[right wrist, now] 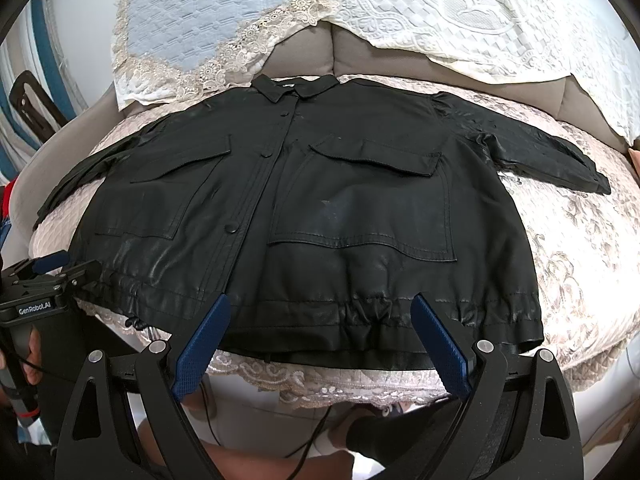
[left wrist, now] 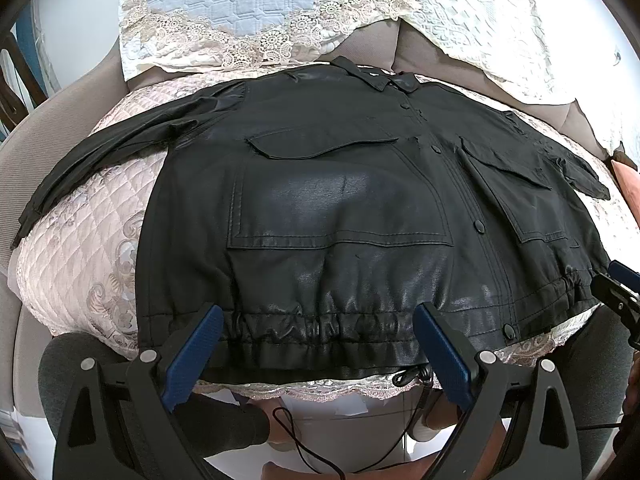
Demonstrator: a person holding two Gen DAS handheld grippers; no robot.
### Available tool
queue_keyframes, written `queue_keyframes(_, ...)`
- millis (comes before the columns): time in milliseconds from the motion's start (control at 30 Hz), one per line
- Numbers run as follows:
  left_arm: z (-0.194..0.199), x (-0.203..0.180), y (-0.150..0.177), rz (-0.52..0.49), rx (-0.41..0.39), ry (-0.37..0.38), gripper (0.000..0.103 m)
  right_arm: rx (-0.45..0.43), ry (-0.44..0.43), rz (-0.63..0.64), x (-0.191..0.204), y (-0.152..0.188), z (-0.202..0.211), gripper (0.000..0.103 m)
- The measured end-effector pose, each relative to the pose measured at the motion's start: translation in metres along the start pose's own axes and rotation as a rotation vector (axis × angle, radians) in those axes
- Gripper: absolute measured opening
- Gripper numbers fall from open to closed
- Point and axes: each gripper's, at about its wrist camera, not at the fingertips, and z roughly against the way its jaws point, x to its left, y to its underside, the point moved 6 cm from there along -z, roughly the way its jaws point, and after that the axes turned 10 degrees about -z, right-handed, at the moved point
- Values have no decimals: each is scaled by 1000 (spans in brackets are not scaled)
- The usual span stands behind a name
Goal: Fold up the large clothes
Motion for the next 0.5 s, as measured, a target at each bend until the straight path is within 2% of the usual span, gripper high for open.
queue_keyframes(500, 1, 1, 0, 6, 2, 12, 97, 1, -2, 12, 1, -2, 0, 92)
